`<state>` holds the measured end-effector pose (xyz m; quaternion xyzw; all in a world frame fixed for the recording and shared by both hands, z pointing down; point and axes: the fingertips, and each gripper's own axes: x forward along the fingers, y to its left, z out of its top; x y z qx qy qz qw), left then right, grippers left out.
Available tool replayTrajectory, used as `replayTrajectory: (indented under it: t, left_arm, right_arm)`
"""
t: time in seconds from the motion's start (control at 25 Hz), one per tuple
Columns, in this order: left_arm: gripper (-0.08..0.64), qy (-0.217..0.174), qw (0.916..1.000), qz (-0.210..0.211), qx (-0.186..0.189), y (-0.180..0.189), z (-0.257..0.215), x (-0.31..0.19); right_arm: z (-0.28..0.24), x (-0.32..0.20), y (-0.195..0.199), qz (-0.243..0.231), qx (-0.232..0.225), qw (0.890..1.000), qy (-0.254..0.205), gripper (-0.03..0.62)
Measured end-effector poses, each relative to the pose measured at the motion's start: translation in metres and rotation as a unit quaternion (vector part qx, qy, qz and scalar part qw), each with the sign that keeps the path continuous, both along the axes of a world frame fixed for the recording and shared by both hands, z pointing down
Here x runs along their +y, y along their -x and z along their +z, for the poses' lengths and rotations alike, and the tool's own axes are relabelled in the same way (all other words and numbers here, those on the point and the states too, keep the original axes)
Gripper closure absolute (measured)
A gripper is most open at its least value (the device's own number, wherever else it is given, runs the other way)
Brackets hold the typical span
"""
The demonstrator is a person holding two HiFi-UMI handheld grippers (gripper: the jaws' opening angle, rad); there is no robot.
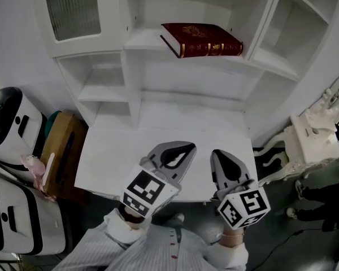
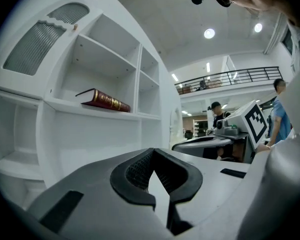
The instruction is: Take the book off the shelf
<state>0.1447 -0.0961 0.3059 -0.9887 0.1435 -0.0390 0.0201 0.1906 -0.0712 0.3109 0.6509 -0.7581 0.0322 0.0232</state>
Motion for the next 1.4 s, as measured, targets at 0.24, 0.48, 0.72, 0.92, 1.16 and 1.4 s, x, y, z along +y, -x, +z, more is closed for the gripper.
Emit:
replayTrajectory:
  t: [0.24,0.48,0.72,0.92,1.16,1.4]
  left_arm:
    - [0.549,-0.001,0.9988,-0.047,-0.009,-0.012,0.003,-0.007]
    - [0.549,0.0,0.9971,-0.071,-0.027,-0.018,0.011,-0.016]
    - [0.549,-0.002,0.9958,-0.087,-0.031,-0.023,0.011,-0.034]
    - [0.549,-0.008,0.9951,-0.095,-0.028,-0.03,0.006,-0.063]
    - [0.549,-0.016,0.9941,-0.104,-0.027,-0.035,-0.002,-0.106]
    - [0.549,-0.031,0.9926,-0.116,-0.02,-0.031,-0.011,-0.14]
  right_arm:
    - [0.001,-0.012,-0.016,-0.051,-0.006,0.999,0.0,0.577]
    - [0.005,-0.022,-0.02,-0.074,-0.016,0.997,-0.002,0.577]
    - [0.012,-0.038,-0.023,-0.092,-0.013,0.996,0.006,0.577]
    - [0.01,-0.069,-0.032,-0.097,-0.016,0.995,0.007,0.577]
    - [0.002,-0.112,-0.037,-0.106,-0.012,0.994,0.002,0.577]
    - [-0.006,-0.145,-0.036,-0.118,0.01,0.993,0.0,0.577]
